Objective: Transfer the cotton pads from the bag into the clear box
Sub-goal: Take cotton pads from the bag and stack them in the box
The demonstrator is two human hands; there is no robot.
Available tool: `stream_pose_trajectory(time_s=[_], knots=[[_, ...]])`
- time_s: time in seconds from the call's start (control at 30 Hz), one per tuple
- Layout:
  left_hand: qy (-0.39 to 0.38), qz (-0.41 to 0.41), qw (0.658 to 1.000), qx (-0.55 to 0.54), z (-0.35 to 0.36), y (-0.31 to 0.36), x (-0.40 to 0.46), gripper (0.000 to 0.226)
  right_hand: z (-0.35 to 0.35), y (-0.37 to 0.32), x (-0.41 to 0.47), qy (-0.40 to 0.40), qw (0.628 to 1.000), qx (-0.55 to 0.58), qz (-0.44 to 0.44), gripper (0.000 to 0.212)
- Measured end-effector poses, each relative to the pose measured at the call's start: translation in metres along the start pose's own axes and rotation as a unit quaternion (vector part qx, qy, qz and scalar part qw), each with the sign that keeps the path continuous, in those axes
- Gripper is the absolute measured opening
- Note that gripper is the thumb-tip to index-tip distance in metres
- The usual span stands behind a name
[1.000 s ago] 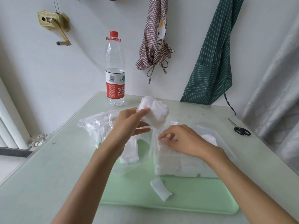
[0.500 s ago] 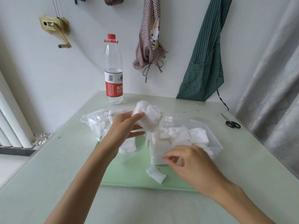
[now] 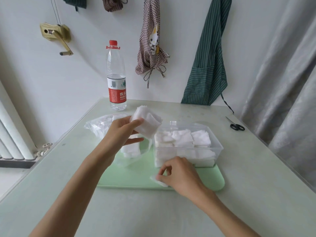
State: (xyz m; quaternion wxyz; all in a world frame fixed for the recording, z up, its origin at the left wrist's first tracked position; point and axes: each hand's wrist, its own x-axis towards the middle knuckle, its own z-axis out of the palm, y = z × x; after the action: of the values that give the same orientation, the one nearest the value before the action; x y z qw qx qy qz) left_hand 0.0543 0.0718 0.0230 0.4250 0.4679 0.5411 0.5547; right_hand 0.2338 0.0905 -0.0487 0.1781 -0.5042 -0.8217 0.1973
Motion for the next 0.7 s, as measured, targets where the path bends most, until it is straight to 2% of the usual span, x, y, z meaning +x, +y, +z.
stream_pose_trajectory(time_s=[0.1,0.17,0.27,0.37,0.4,0.53,0.57,0.63,0.7], knots=[[0.000,0.009,1.000,0.020,0.000,0.006,0.007,0.025,-0.039,0.004,0.004,0.020,0.989,0.150,-0.007,0.012],[0.012,0.026,0.999,0.028,0.003,0.010,0.015,0.025,-0.074,0.009,0.012,0.030,0.968,0.251,0.016,0.010],[0.027,0.050,0.997,0.058,0.015,0.011,0.029,0.029,-0.110,0.018,0.024,-0.001,0.945,0.320,0.071,0.011],[0.000,0.053,0.992,0.116,0.035,0.015,0.050,0.024,-0.130,0.024,0.040,-0.029,0.913,0.392,0.112,0.015],[-0.018,0.044,0.992,0.119,0.041,0.016,0.055,0.026,-0.133,0.024,0.044,-0.039,0.901,0.415,0.115,0.014],[-0.067,-0.034,0.996,0.046,0.064,0.018,0.071,0.058,-0.143,0.020,0.059,-0.096,0.848,0.514,0.090,0.022],[-0.069,-0.048,0.996,0.039,0.067,0.018,0.073,0.057,-0.144,0.017,0.061,-0.115,0.836,0.531,0.078,0.021],[-0.097,-0.052,0.993,0.048,0.069,0.014,0.074,0.037,-0.146,0.012,0.063,-0.137,0.824,0.546,0.057,0.017],[-0.124,-0.051,0.991,0.019,0.068,0.008,0.070,0.023,-0.142,0.008,0.065,-0.125,0.836,0.532,0.051,0.013]])
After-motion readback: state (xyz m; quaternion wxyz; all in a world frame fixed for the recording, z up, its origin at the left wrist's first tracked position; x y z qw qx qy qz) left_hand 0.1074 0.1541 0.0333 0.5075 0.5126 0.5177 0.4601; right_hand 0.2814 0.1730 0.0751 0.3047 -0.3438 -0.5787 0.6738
